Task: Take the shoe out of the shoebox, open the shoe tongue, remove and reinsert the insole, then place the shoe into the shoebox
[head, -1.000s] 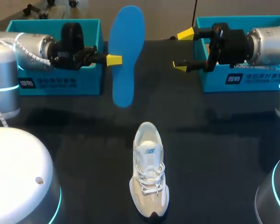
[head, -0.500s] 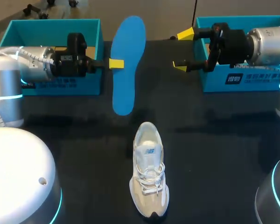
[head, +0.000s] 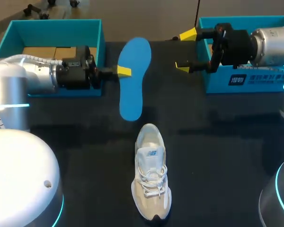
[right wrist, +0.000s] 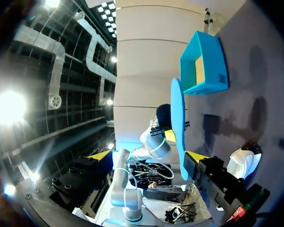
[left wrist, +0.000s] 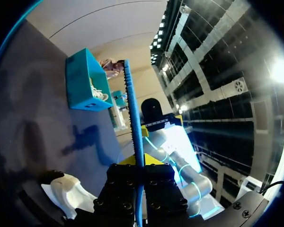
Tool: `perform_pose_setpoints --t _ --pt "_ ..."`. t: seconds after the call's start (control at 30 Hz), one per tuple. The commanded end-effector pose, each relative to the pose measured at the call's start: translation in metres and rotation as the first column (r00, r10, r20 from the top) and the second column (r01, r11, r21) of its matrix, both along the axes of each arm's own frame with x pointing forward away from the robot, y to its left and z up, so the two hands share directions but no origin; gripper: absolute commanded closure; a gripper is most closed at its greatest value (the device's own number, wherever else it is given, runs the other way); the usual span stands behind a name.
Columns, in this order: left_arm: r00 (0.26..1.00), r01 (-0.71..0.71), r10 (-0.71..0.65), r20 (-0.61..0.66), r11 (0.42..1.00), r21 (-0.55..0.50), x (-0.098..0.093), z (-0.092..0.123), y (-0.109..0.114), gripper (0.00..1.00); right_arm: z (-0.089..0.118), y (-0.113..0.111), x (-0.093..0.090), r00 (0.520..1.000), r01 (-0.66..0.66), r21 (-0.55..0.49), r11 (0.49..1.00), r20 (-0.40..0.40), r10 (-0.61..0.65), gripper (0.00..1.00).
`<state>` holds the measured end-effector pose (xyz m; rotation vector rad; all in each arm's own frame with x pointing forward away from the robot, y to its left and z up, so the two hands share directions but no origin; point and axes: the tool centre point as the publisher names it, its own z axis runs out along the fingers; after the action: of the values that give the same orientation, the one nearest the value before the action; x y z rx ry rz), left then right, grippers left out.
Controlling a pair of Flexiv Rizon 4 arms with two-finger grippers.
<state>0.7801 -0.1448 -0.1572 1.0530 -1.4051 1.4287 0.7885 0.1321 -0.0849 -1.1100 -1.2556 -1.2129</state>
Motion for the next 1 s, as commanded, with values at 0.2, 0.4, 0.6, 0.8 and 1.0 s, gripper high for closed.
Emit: perform_pose_setpoints --t 0.2,0.4,0.6,0.8,1.0 --pt "0.994 -0.039 0.040 -0.103 0.999 0.014 0.002 -0.014 -0.005 1.00 0.000 0.001 0.000 1.000 0.001 -0.001 1.000 0.000 -0.001 0.00" --pt "0.979 -0.039 0.041 -0.200 0.999 0.012 0.004 -0.024 -0.010 1.00 0.000 0.001 0.000 1.000 0.001 -0.001 1.000 0.000 -0.001 0.00" --pt "0.967 -0.037 0.039 -0.250 0.999 0.012 0.000 -0.027 -0.018 1.00 0.000 0.001 0.000 1.000 0.001 -0.001 1.000 0.000 -0.001 0.00" --pt "0.955 -0.042 0.042 -0.293 0.999 0.006 0.000 -0.035 -0.027 1.00 0.000 0.001 0.000 1.000 0.001 -0.001 1.000 0.000 -0.001 0.00" --pt "0.948 -0.053 0.049 -0.315 0.999 -0.005 0.003 -0.039 -0.033 1.00 0.000 0.001 0.000 1.000 0.001 -0.001 1.000 0.000 -0.001 0.00"
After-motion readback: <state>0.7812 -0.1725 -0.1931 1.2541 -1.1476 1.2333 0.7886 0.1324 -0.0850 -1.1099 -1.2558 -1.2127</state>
